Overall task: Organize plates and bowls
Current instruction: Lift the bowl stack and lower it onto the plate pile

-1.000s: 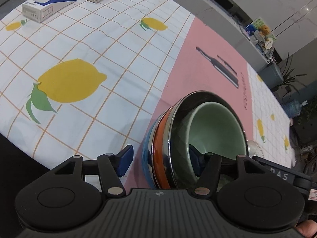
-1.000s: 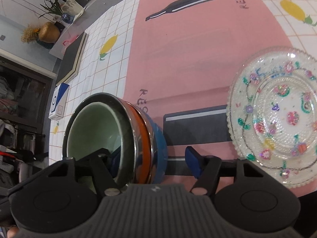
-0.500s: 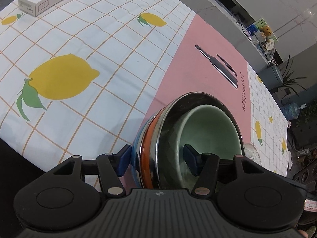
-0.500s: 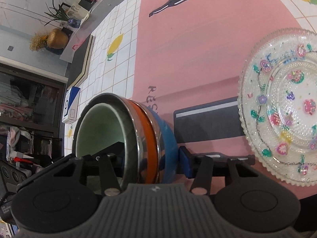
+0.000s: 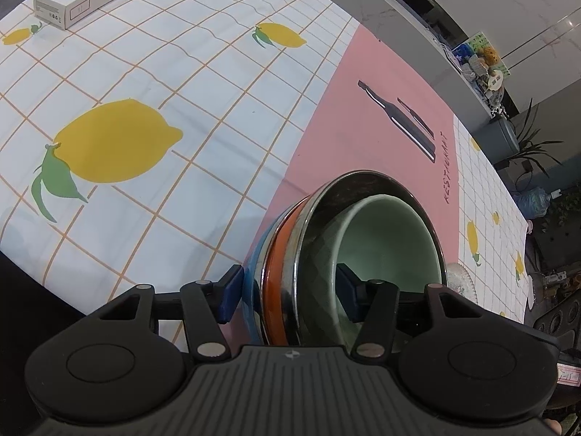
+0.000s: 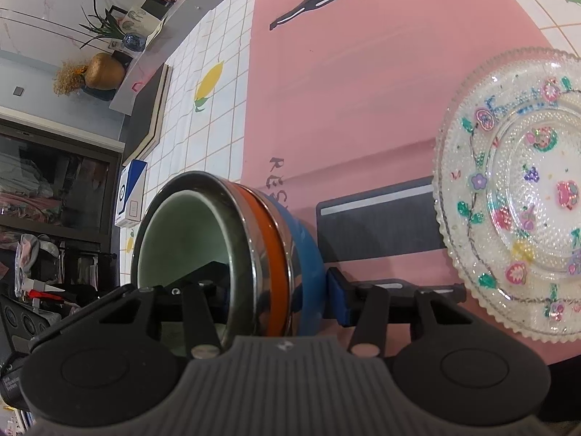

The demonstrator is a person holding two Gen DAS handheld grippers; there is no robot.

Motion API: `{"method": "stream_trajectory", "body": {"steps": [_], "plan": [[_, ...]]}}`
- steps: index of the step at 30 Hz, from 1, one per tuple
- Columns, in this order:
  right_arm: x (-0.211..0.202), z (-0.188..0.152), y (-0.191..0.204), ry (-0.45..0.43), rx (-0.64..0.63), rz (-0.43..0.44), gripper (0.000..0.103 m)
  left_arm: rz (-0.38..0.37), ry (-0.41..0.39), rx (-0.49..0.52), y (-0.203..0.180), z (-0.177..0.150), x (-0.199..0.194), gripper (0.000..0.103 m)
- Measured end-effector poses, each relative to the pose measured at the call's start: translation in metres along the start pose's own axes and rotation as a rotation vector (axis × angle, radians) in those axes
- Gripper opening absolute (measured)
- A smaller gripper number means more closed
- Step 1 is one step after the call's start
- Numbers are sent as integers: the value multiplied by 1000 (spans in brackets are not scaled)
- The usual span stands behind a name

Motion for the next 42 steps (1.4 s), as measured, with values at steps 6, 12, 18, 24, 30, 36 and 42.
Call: {"method": "stream_trajectory", "body": {"steps": [6, 12, 18, 24, 30, 36, 42], "plan": [[-2, 1, -2, -1, 18, 0, 47, -13, -5, -2, -1, -1, -2, 61], [-12, 3, 0, -19, 8, -2, 47, -37, -15, -10, -5, 0, -7, 61], [-30, 6, -1, -48, -11, 4, 47, -60, -30, 1, -19, 0, -13, 61], [-54, 13, -12, -83, 7, 9, 47, -74, -33, 31, -45, -1, -11, 61], [-84, 24, -34, -118, 25, 4, 47, -95, -27, 65, -78, -7, -3, 61], [-114, 38, -60, -156, 34, -16, 47, -128, -6, 86, -114, -14, 14, 60], [-136, 46, -91, -174, 47, -39, 47, -152, 27, 102, -141, -26, 35, 60]]}}
Point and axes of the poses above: each gripper's, at about its wrist camera, not at the fingertips, and x roughly the way its jaws point, y to its left, z to its top, the point moved 7 cm from there along x, roughly the way its jaws point, and after that the axes turned 6 degrees about -z, right-handed, at the moved point
